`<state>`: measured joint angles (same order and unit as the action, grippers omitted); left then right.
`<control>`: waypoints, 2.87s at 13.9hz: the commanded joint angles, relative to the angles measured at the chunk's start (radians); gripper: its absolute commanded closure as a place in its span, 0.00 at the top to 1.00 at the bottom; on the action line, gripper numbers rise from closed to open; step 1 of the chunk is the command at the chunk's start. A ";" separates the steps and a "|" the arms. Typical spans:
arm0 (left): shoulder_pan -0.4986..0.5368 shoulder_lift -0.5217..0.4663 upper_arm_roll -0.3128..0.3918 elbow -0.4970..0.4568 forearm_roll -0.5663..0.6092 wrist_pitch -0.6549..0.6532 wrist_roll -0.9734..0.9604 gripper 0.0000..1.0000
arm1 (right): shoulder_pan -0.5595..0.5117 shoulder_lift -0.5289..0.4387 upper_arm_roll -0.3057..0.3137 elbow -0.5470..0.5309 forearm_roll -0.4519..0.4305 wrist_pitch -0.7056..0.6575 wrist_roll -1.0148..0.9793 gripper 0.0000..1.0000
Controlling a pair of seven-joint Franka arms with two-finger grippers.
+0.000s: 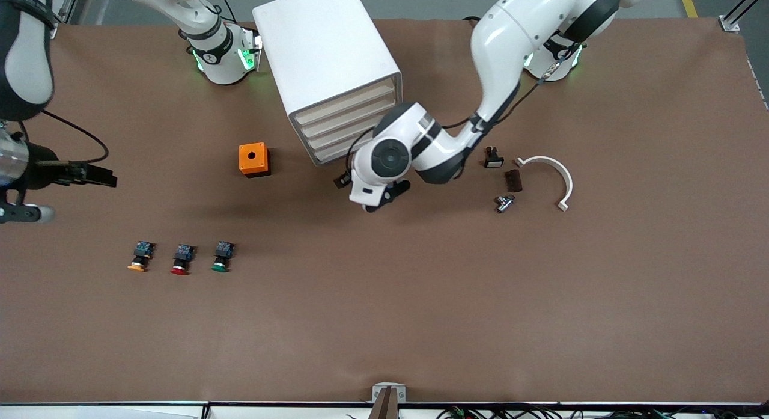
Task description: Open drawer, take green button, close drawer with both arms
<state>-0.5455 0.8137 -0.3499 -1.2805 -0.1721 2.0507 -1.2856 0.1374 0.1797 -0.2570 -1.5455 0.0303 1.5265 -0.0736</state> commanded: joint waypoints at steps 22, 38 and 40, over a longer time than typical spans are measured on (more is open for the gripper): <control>0.470 -0.760 0.313 -0.400 0.111 -0.500 1.231 0.99 | 0.008 -0.103 0.012 0.134 -0.004 -0.195 -0.034 1.00; 0.509 -0.884 0.330 -0.329 0.163 -0.448 1.244 1.00 | -0.124 -0.275 0.137 -0.018 -0.009 -0.075 -0.044 1.00; 0.509 -0.884 0.332 -0.327 0.163 -0.448 1.241 1.00 | -0.117 -0.276 0.159 -0.018 -0.067 -0.069 -0.041 1.00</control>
<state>-0.0440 -0.0722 -0.0133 -1.6223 -0.0245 1.6220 -0.0412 0.0393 -0.0795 -0.1374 -1.5559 0.0116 1.4470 -0.1064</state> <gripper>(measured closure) 0.000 0.000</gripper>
